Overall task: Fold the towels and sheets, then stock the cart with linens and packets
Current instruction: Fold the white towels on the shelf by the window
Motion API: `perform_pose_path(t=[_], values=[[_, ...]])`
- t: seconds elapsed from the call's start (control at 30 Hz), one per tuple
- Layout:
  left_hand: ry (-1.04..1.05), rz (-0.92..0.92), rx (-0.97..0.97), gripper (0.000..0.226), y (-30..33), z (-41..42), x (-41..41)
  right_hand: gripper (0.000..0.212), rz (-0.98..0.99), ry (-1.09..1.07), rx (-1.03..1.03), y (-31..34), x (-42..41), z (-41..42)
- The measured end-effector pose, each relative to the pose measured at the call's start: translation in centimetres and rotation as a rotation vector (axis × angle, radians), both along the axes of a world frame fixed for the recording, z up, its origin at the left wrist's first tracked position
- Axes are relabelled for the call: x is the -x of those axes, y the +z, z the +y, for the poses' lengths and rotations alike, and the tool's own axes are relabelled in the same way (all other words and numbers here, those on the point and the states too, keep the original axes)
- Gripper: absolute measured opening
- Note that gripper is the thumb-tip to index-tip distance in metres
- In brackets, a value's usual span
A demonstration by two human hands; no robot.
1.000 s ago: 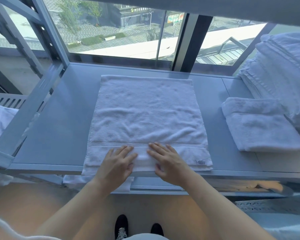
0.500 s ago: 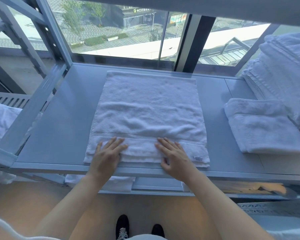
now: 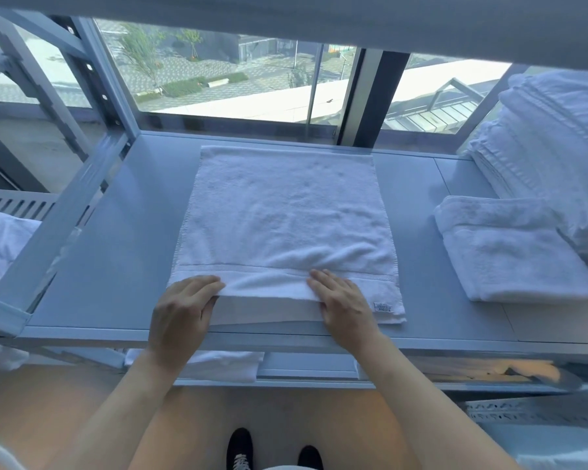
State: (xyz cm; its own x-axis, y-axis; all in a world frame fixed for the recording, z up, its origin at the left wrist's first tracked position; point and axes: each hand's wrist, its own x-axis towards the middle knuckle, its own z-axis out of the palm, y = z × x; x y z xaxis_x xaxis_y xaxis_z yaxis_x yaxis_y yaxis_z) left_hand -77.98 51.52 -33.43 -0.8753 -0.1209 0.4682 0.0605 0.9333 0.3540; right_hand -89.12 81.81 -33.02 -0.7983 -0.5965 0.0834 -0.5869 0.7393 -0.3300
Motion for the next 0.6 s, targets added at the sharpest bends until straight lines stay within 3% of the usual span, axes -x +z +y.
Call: perform_pose_path(t=[0.23,0.33,0.5,0.6], values=[[0.066,-0.053,-0.013,0.027,-1.6,-2.1,-1.5,0.066,0.059,-0.224,0.108,-0.4,0.3,9.2],[0.086,0.002,-0.055,0.020,1.2,-1.9,0.1,0.063,0.048,-0.250,0.128,1.4,1.6,9.3],[0.039,0.144,-0.049,0.020,5.6,-2.8,0.0,0.062,0.210,-0.262,0.249,4.1,2.5,9.8],[0.011,0.112,-0.055,0.020,4.3,-2.4,-2.8,0.067,0.106,-0.256,0.203,2.7,0.4,10.4]])
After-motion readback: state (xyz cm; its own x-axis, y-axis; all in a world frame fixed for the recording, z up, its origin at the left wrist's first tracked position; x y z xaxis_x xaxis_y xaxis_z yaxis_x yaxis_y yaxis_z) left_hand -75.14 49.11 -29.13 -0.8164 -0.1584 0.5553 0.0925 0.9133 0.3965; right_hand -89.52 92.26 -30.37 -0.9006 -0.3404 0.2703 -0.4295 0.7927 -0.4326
